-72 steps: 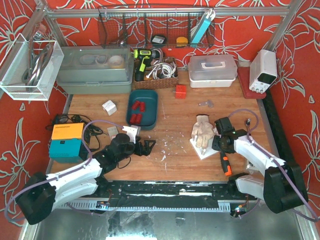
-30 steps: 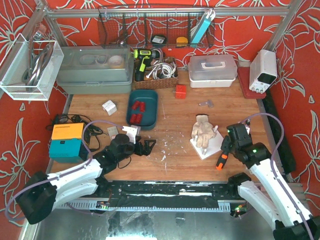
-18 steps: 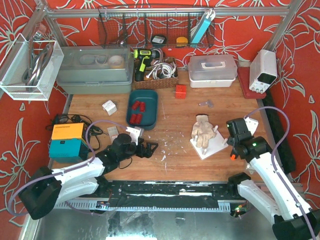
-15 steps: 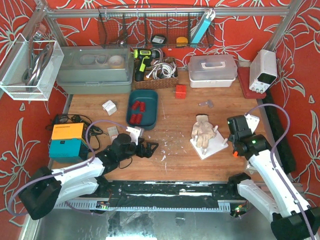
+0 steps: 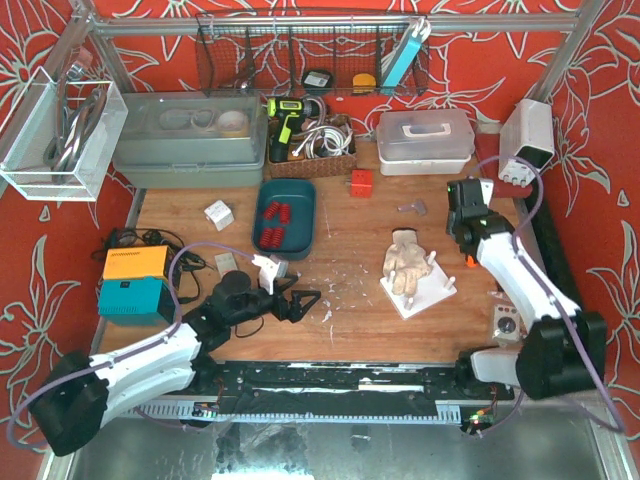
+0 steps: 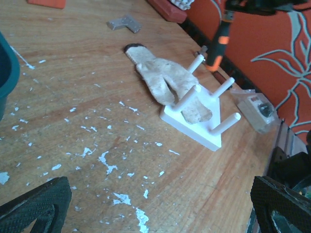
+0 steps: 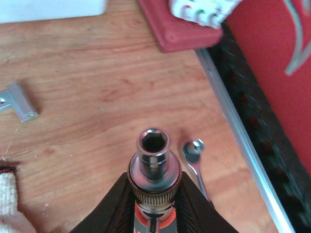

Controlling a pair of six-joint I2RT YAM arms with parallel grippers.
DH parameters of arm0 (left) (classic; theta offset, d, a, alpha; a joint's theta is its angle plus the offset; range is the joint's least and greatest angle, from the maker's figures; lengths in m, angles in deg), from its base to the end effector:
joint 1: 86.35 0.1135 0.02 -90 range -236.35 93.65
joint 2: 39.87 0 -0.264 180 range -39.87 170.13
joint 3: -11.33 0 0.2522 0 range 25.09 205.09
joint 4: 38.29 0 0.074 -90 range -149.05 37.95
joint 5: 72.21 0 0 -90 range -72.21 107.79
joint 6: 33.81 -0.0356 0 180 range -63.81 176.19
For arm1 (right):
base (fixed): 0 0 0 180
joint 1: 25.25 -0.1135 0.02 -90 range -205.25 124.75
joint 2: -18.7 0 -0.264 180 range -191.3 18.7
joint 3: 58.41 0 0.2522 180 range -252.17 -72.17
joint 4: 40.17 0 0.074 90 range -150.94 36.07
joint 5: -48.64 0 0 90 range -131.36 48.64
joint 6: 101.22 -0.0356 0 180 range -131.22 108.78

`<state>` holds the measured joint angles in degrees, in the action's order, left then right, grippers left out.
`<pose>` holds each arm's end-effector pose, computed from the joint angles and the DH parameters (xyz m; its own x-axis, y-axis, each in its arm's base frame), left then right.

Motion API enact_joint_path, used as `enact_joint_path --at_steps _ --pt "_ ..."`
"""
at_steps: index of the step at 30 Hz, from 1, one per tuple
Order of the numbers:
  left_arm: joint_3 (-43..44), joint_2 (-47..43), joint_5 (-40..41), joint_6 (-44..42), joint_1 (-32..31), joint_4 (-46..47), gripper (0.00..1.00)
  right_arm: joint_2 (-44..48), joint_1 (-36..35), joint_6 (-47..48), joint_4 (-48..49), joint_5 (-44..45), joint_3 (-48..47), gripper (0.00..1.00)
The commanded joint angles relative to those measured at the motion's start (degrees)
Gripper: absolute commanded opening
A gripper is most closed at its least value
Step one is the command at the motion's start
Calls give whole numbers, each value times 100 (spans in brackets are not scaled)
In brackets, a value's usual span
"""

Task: Install the large spring

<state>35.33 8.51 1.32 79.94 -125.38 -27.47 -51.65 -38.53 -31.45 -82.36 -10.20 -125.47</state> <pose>0.1331 -0.1209 0.1814 -0.4962 -0.0950 -0.8630 0.6754 0.5825 -0.4524 0.2536 0.0409 0.2732 -0.5970 0.1631 -0.7855 0.3868 0.9163 -0.1037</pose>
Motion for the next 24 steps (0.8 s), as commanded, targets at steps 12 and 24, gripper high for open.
enact_joint_path --at_steps 12,24 --pt "-82 -487 118 -283 -35 74 100 -3437 519 1717 -173 -1927 -2554 0" --pt "-26 -332 153 -370 -44 81 100 -4438 701 1628 -7 -2350 -2947 10"
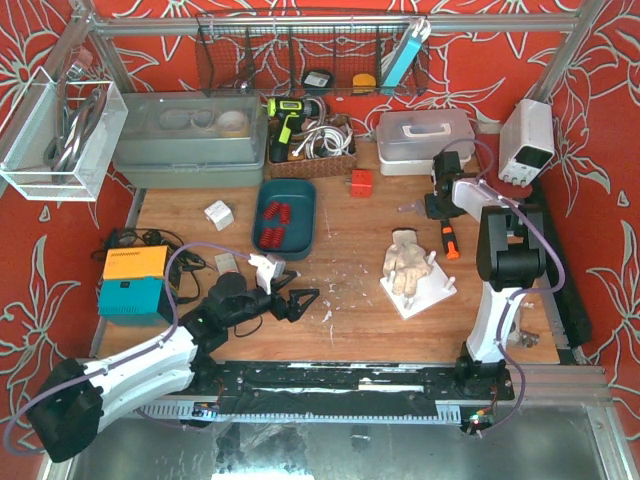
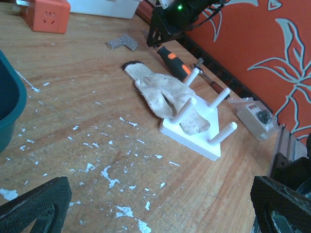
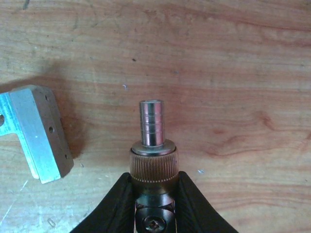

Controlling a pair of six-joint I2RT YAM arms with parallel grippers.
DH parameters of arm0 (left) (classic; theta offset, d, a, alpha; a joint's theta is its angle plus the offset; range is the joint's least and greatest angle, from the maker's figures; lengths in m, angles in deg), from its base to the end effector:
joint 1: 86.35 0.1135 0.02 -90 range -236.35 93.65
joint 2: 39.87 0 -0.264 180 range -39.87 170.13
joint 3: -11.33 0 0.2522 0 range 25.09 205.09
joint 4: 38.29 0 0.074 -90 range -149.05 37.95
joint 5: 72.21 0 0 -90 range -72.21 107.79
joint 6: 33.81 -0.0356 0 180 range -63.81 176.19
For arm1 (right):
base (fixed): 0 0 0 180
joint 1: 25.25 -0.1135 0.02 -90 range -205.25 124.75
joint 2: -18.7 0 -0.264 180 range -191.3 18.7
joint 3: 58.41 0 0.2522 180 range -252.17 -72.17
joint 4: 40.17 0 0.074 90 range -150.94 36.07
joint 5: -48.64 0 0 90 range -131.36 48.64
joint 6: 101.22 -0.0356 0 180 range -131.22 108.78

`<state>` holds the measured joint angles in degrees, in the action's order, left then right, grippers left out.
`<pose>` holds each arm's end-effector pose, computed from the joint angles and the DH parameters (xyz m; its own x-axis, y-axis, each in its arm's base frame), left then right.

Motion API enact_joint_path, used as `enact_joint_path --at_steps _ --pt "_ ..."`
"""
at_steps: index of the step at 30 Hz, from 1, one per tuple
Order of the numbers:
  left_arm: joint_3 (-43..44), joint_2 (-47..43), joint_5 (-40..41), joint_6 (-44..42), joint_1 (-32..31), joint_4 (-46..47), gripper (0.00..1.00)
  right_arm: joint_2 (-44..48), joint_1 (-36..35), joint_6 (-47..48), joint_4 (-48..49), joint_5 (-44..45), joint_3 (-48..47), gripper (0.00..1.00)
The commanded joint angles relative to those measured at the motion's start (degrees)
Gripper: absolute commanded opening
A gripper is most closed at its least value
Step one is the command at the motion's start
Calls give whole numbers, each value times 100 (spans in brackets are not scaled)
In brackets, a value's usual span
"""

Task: Install the large spring

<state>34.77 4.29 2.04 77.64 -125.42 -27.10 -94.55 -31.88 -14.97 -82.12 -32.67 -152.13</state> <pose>0.1284 -0.1167 0.1903 -0.4175 -0.1144 -0.9015 0.7110 0.5766 -0.4025 0.4119 0.0425 0.1758 -0.8737 -0.0365 -0.4851 0.0147 0.9948 -0.1012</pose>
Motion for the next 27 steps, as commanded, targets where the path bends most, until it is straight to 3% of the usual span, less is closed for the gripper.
enact_joint_path --at_steps 1,8,13,19,23,27 --pt "46 119 119 -148 -39 31 100 -186 47 -37 -42 -81 -302 12" --pt "61 92 442 -185 -39 -121 100 -138 66 -214 -141 124 -374 43" --pt "50 -169 870 -192 -39 -393 100 265 57 -492 -277 14 -296 55" --pt "237 -355 2631 220 -39 -1156 100 1170 -13 -1468 -645 -291 214 60" --pt "730 -285 3212 314 -39 -1492 100 1840 -135 -1974 -973 -606 738 60" --pt "1190 -42 3703 426 -39 -1543 100 2514 -314 -2810 -1593 -81 1044 62"
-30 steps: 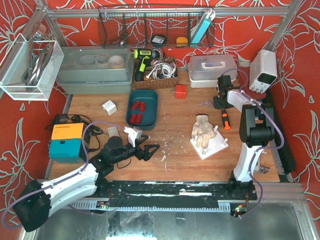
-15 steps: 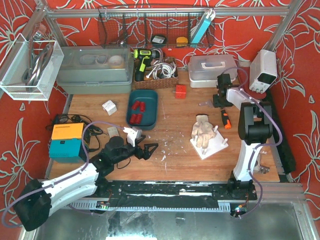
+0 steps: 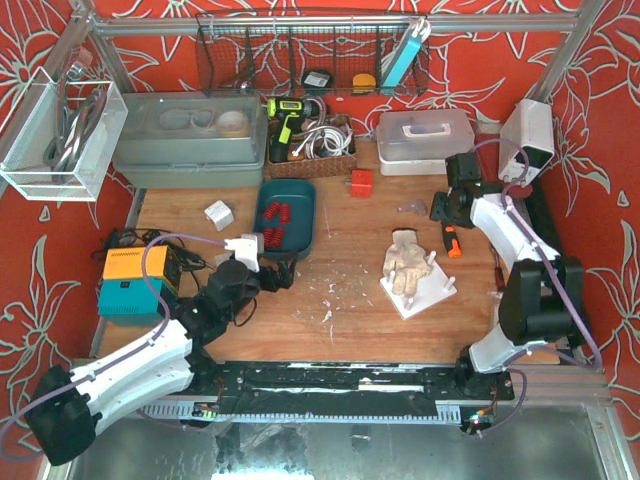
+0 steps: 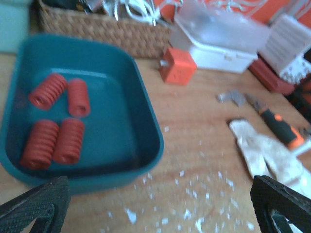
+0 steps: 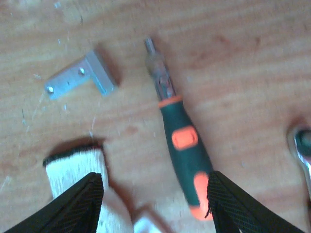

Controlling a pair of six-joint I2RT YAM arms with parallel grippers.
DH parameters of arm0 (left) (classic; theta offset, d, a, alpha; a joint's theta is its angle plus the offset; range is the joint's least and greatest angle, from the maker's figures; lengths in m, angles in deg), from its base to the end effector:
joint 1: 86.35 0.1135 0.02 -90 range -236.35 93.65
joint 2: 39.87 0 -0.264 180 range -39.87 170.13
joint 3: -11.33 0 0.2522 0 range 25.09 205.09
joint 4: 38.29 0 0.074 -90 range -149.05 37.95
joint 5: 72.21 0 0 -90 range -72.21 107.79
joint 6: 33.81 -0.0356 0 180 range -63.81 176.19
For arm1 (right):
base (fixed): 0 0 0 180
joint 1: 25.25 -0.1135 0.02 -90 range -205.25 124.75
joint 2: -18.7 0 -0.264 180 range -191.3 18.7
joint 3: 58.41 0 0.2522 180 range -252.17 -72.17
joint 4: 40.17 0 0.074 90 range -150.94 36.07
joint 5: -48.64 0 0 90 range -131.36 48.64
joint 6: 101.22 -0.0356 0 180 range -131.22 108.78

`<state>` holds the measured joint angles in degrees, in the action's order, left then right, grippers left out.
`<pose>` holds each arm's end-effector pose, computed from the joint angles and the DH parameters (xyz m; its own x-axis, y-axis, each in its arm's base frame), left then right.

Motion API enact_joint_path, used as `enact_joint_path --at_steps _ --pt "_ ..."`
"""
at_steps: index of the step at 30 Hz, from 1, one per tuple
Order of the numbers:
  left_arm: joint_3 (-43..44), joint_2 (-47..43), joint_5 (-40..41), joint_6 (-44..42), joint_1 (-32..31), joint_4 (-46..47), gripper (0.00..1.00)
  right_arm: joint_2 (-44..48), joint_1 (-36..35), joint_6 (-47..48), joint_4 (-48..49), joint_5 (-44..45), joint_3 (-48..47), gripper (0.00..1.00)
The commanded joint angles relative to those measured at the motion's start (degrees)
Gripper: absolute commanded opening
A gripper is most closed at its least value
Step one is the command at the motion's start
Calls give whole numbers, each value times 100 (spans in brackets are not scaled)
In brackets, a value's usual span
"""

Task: Install the large spring

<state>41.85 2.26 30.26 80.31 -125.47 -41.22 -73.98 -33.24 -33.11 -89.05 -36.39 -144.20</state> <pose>0.1418 -0.1054 0.2125 -0.3633 -0.2189 -0.9056 0.3347 0.8765 -0.3461 0.3414 0.0448 0.2565 -0.7934 0.2637 -0.5487 0.2215 0.9646 0.1433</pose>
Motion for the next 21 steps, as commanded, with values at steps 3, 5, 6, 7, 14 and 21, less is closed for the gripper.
enact_joint_path --at_steps 3,5,6,7,14,21 --pt "874 642 1174 -23 -35 -218 100 810 -331 -1303 -1390 292 239 64" --pt "1064 998 1217 -115 -35 -366 100 1106 -517 -1580 -1517 323 427 66" --pt "1102 1157 1129 -137 -35 -378 100 1261 -613 -1720 -1562 329 550 67" --pt "1087 1265 980 -171 -42 -330 100 1391 -726 -1870 -1547 286 690 68" --pt "658 1412 -18 -580 -125 393 100 2031 -1320 -2691 -657 -9 1838 66" --pt "132 1180 -382 -877 -158 981 100 1819 -1492 -3234 -33 107 2398 57"
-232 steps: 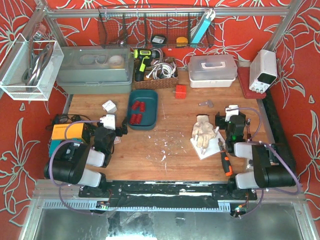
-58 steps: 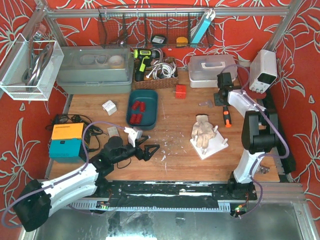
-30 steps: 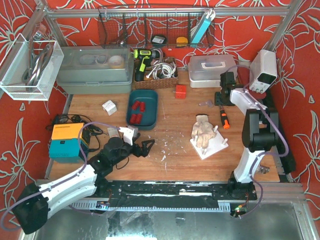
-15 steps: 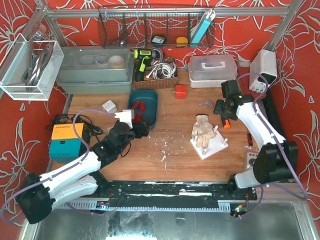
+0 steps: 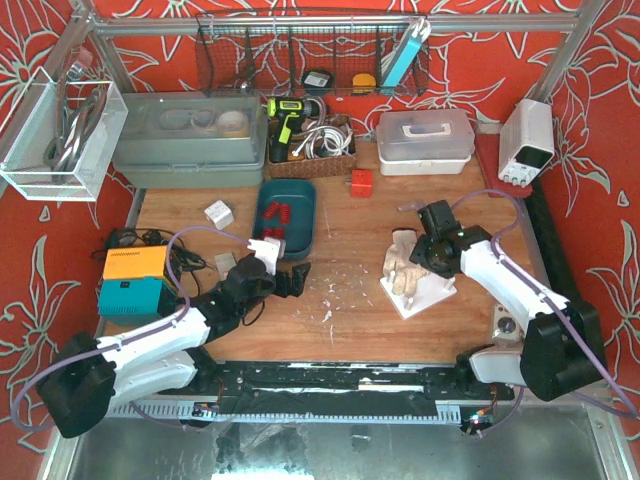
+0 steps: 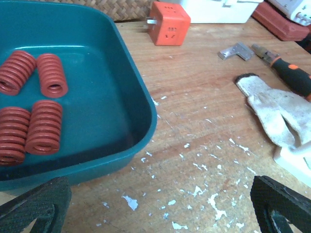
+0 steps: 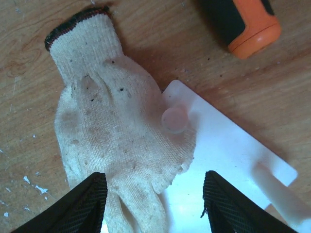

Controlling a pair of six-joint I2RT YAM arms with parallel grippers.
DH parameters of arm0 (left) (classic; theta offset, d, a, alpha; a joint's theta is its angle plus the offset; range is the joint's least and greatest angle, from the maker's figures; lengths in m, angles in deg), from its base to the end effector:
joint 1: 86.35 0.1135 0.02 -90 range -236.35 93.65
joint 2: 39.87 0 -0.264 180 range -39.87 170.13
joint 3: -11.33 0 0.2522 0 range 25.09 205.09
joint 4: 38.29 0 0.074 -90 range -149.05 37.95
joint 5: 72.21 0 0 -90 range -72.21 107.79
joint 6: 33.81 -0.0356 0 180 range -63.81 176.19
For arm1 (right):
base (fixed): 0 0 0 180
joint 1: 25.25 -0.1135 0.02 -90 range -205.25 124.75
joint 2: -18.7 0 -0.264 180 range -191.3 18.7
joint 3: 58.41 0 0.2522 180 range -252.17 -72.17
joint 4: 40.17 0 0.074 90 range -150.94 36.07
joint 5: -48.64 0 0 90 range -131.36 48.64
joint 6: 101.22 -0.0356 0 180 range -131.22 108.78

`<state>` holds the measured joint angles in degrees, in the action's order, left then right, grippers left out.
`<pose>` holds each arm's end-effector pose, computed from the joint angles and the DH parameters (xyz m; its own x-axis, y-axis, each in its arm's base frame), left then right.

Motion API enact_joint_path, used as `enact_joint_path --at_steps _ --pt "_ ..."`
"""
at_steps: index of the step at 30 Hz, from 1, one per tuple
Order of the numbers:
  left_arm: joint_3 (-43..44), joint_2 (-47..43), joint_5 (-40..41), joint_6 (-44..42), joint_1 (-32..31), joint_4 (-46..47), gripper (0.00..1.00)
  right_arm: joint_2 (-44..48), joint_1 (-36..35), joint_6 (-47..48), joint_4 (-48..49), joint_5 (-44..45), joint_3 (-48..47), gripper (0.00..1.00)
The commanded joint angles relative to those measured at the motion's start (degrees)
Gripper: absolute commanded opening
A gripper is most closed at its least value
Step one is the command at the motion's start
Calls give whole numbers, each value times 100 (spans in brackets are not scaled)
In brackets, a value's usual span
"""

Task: Install the large spring

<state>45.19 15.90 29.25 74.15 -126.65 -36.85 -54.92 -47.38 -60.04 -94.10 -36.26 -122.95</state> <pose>0.1628 -0.1288 0.1996 -0.4054 -0.0524 -0.9126 0.3857 0.8953 -0.2228 0.2275 0.0891 0.2294 -0.7978 0.4849 -0.3584 0.3988 0.8702 0.2894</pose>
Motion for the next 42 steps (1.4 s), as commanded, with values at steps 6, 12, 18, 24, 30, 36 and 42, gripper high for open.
enact_joint_path --at_steps 6,12,18,24,30,36,42 --pt "-402 -429 -446 -235 -40 837 100 -265 -90 -789 1170 180 742 54" --pt "-490 -549 -428 -190 -40 940 100 -695 -98 -786 1673 129 839 53" --pt "-473 -541 -408 -196 -40 932 100 -1003 -99 -805 1780 86 862 45" --pt "-481 -565 -374 -197 -40 932 100 -844 -94 -782 1793 60 843 26" --pt "-498 -585 -314 -196 -40 915 100 -333 -104 -672 1568 101 654 12" --pt "-524 -622 -257 -201 -39 908 100 154 -96 -413 1487 245 166 0" --pt "-516 -624 -241 -228 -40 872 100 228 -69 354 2575 185 -168 0"
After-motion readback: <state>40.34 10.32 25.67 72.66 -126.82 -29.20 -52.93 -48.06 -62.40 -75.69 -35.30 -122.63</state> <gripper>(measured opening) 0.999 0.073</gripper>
